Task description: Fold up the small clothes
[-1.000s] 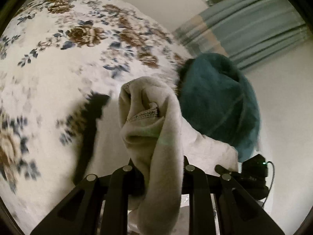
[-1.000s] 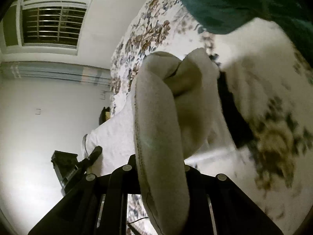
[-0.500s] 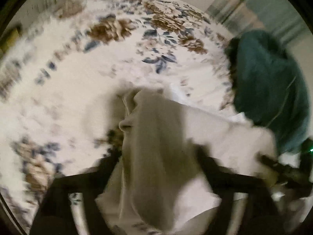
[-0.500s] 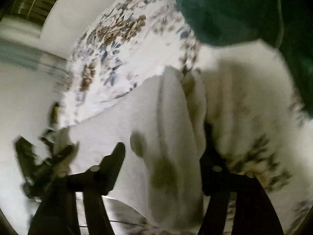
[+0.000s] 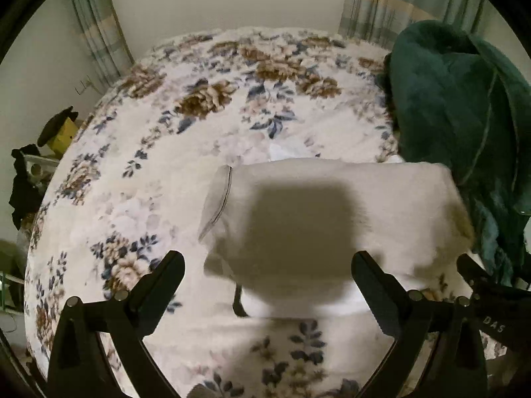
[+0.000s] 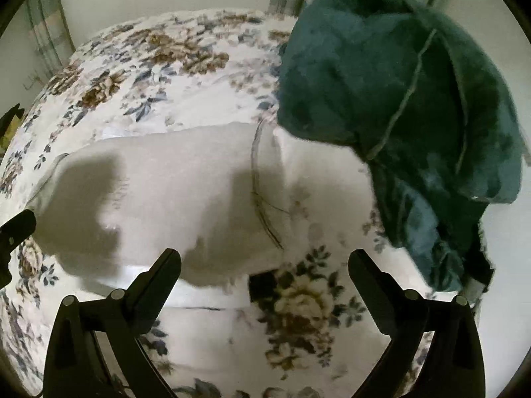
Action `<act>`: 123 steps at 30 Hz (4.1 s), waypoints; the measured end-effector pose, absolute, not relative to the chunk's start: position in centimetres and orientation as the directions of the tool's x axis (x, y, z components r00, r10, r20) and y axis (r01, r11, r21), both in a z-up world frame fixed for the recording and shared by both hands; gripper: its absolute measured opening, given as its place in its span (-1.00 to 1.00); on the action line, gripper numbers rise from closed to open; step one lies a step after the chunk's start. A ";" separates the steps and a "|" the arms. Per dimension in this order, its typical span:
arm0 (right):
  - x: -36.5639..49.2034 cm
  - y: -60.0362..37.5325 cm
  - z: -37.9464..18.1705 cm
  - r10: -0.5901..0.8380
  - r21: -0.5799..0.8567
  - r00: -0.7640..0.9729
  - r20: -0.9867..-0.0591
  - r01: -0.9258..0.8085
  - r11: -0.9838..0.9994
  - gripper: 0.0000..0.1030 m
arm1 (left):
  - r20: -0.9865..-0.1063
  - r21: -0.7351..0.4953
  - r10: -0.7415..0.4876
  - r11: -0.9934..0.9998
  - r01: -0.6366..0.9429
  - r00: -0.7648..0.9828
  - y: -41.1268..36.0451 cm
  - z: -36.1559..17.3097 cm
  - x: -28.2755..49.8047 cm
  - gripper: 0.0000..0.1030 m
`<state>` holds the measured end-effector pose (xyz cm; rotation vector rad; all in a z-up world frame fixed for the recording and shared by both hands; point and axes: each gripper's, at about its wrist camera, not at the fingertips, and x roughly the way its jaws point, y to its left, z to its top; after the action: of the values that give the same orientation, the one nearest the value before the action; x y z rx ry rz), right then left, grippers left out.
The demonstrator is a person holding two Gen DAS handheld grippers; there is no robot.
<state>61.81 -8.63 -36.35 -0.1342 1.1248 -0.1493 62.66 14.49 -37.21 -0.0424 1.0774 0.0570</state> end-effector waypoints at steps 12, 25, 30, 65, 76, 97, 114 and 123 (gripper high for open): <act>46.1 -9.7 -18.2 -0.175 -0.155 0.598 -0.782 0.086 0.984 0.98 | -0.805 0.025 0.063 0.997 -0.072 0.590 11.9 -23.4 48.8 0.99; 27.0 -11.1 -0.3 -0.113 -0.106 0.756 -0.645 0.058 0.993 0.98 | -0.719 0.009 0.084 0.994 -0.112 0.690 10.4 -10.0 34.2 0.99; 21.5 -11.7 4.0 -0.103 -0.098 0.788 -0.607 0.054 0.994 0.98 | -0.699 0.006 0.081 0.994 -0.108 0.711 9.8 -7.2 30.3 0.99; 15.9 -13.6 8.3 -0.031 -0.079 0.825 -0.564 -0.017 0.997 1.00 | -0.626 0.006 0.138 0.985 -0.173 0.767 8.8 -3.3 23.4 1.00; 15.5 -13.5 8.6 -0.020 -0.070 0.832 -0.555 -0.023 0.997 1.00 | -0.606 0.010 0.145 0.985 -0.175 0.782 9.0 -2.3 22.4 1.00; 14.9 -13.6 8.9 -0.021 -0.067 0.835 -0.549 -0.018 0.998 1.00 | -0.602 0.021 0.157 0.983 -0.181 0.783 8.9 -1.4 22.1 1.00; 14.7 -13.7 8.8 -0.020 -0.066 0.835 -0.550 -0.019 0.998 1.00 | -0.601 0.021 0.154 0.984 -0.177 0.784 9.0 -1.5 22.0 1.00; 14.7 -13.6 8.8 -0.020 -0.065 0.835 -0.550 -0.019 0.998 1.00 | -0.601 0.020 0.155 0.984 -0.178 0.784 9.1 -1.6 21.8 1.00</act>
<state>14.70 -13.59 8.76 -0.0689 0.5834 -0.0004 21.75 9.07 -1.58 -0.0384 0.6448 0.1797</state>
